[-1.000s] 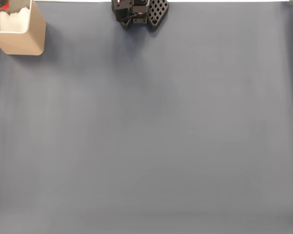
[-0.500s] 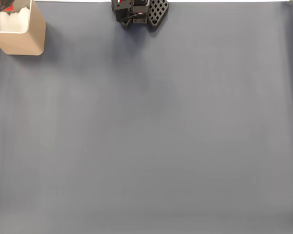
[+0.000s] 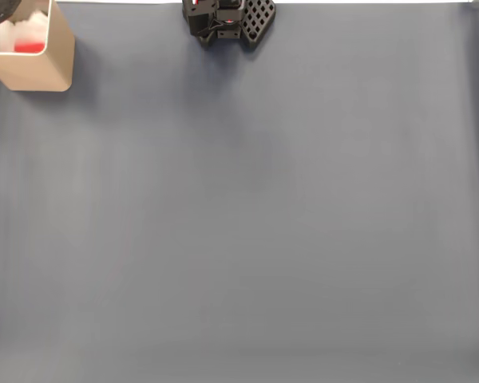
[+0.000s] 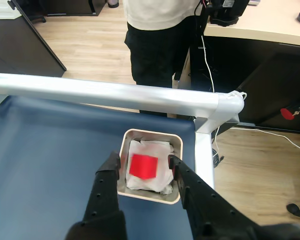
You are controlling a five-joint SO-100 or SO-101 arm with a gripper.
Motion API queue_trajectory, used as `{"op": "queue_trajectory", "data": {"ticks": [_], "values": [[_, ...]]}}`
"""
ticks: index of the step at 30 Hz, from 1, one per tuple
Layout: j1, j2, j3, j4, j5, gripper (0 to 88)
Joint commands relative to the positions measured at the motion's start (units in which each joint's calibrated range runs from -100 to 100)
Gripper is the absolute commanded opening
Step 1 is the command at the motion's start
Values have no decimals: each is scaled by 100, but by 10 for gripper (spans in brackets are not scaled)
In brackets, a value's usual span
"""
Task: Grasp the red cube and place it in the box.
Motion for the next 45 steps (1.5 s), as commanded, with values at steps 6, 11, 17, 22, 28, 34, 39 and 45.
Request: {"op": "queue_trajectory", "data": {"ticks": [6,11,17,22,28,34,39,45], "values": [[13,-185,-52,-161,-59,232],[6,-185,-43,-178,-83,232],[13,-185,-7,-178,-83,232],[6,-220,21,-202,-88,232],[27,-220,48,-211,-98,232],[27,-246,66,-243,-88,232],[27,-263,112,-252,-34,191],[-1,-263,130,-252,15,2]]}}
